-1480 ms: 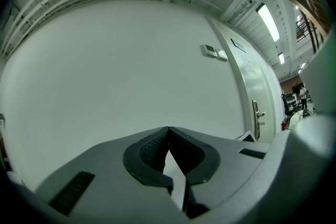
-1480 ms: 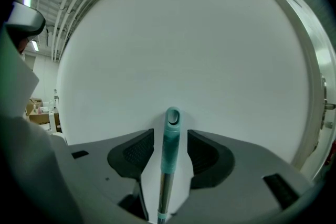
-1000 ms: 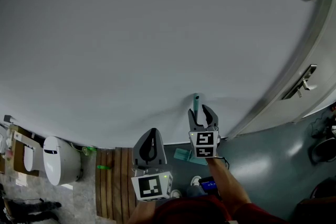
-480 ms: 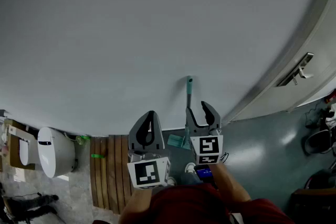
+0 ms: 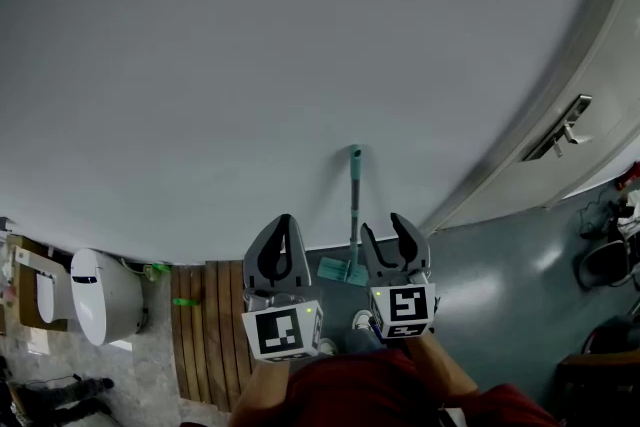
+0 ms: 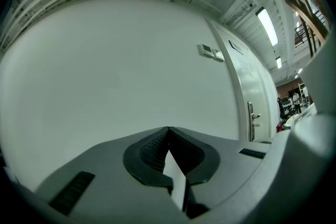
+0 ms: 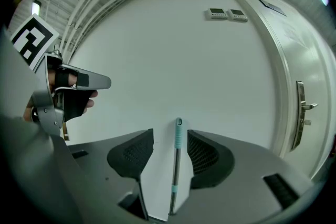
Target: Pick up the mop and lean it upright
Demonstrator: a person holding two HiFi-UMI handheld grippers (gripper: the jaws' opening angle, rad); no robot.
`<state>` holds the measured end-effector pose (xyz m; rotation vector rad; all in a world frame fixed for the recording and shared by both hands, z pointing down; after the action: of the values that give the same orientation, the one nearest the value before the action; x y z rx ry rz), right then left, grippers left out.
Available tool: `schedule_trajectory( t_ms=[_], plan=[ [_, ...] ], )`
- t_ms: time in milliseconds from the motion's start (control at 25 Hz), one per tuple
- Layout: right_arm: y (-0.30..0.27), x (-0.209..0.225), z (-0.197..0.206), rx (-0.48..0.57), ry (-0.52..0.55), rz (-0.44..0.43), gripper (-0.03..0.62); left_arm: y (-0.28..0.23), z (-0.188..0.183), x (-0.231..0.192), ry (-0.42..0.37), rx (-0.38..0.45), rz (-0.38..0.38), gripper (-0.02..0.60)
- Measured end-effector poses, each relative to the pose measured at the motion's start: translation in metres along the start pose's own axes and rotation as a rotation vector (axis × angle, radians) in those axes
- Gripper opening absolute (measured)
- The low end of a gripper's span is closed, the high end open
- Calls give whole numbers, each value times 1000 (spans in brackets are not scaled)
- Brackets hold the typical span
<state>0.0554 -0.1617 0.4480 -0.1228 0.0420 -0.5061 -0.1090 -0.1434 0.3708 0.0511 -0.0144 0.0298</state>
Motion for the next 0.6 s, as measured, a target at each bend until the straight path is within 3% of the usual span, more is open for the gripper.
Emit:
schedule_trajectory(
  t_ms=[600],
  plan=[
    [8, -12, -38, 87, 18, -17, 195, 2, 2, -6, 3, -6, -6, 14]
  ],
)
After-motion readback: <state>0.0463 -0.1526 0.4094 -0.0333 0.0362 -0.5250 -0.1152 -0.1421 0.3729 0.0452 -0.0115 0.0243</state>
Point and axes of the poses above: the fingertips, and each gripper's own axes: y backward along the fingers, x to its right, z out of its underside, the point moved 5 cm from there along y, backward along the fingers, and after that the axes turned 9 degrees about -z, right-handed, at the moved point
